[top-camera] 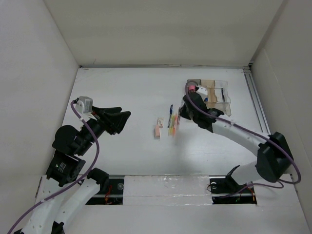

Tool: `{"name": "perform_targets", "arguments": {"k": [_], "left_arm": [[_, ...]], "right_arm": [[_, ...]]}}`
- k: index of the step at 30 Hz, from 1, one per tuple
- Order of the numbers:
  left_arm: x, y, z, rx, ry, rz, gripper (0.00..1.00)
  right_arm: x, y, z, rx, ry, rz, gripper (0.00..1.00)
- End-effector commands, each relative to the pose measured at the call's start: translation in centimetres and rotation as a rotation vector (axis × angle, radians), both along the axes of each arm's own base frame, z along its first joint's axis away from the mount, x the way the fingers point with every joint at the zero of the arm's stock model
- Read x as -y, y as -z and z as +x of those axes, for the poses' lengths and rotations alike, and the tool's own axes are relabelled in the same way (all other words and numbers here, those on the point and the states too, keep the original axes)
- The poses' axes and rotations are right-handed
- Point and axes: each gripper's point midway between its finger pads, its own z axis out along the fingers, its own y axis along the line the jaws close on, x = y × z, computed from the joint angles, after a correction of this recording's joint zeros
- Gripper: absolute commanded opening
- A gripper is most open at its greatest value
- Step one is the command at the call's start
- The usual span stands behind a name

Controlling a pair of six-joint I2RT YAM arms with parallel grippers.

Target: Organize the desk

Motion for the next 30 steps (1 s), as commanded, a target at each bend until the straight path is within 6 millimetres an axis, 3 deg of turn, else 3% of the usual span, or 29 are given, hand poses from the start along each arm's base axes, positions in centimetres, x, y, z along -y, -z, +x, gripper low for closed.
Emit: {"name": "perform_targets", "arguments": {"k": [1,4,5,6,7,8,9,12,19,21,26,30], "left_arm": [[-0.1,-1.5,-0.4,0.06,0.006,-0.016,0.5],[-0.1,-1.5,-0.5,0.062,0.008,-0.018,0.5],[-0.2,-1.7,-0.5,0.064,0.005,-0.018,0.5],[-0.2,-1.6,-0.5,0.064,0.006,-0.018,0.5],[-0.2,-1.6,-0.5,0.064,0.006,-0.018,0.5],[-0.1,-1.6,-0.5,0.061,0.009,-0.016,0.5],[-0.1,-1.7,-0.6,0.067,0.009,-0.019,0.51],[-0.1,-1.6,-0.5,0.062,0.006,-0.017,0.51],[-0.1,-1.5,-0.3,0.058,0.001,-0.014,0.51],[0.0,-1.3,-0.2,0.053,0.005,-0.012,0.51],[0.0,-1.3,-0.2,0.052,0.004,-0.011,0.51],[0.2,-1.3,-0.2,0.051,0.014,-0.01,0.51]], "right_arm": [[1.8,-6.4,2.1,0.133,0.013,0.061,0.01],[6.8,-7.6,4.1,0.153,0.096,0.019,0.01],[11.5,-7.4,5.8,0.143,0.186,-0.039,0.01],[14.9,-7.0,6.6,0.13,0.263,-0.068,0.01],[14.9,-7.0,6.6,0.128,0.264,-0.069,0.01],[16.4,-6.6,7.4,0.119,0.306,-0.082,0.01],[19.2,-6.4,8.0,0.109,0.378,-0.099,0.01],[22.3,-5.9,9.9,0.116,0.499,-0.138,0.0],[26.7,-6.4,14.2,0.136,0.647,-0.324,0.0],[27.0,-6.3,14.9,0.152,0.64,-0.354,0.0],[27.4,-3.3,15.2,0.099,0.624,-0.454,0.0],[27.6,-2.1,15.6,0.074,0.618,-0.493,0.0]]}}
